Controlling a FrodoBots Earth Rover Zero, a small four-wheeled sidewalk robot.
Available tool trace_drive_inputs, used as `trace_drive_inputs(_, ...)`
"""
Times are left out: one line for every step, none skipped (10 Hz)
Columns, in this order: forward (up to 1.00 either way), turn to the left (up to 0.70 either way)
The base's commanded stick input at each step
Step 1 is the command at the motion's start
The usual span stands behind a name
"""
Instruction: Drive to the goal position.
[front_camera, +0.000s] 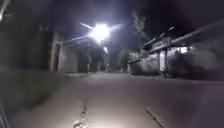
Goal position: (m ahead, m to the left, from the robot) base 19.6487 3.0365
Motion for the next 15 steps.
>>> trace_drive_inputs(1.0,0.0)
trace_drive_inputs(1.0,0.0)
trace_drive_inputs(1.0,0.0)
trace_drive_inputs(1.0,0.0)
trace_drive_inputs(1.0,0.0)
trace_drive_inputs(1.0,0.0)
trace_drive_inputs(1.0,0.0)
trace_drive_inputs(1.0,0.0)
trace_drive_inputs(1.0,0.0)
trace_drive_inputs(1.0,0.0)
trace_drive_inputs(1.0,0.0)
trace_drive_inputs(1.0,0.0)
trace_drive_inputs(1.0,0.0)
trace_drive_inputs(1.0,0.0)
trace_drive_inputs(1.0,0.0)
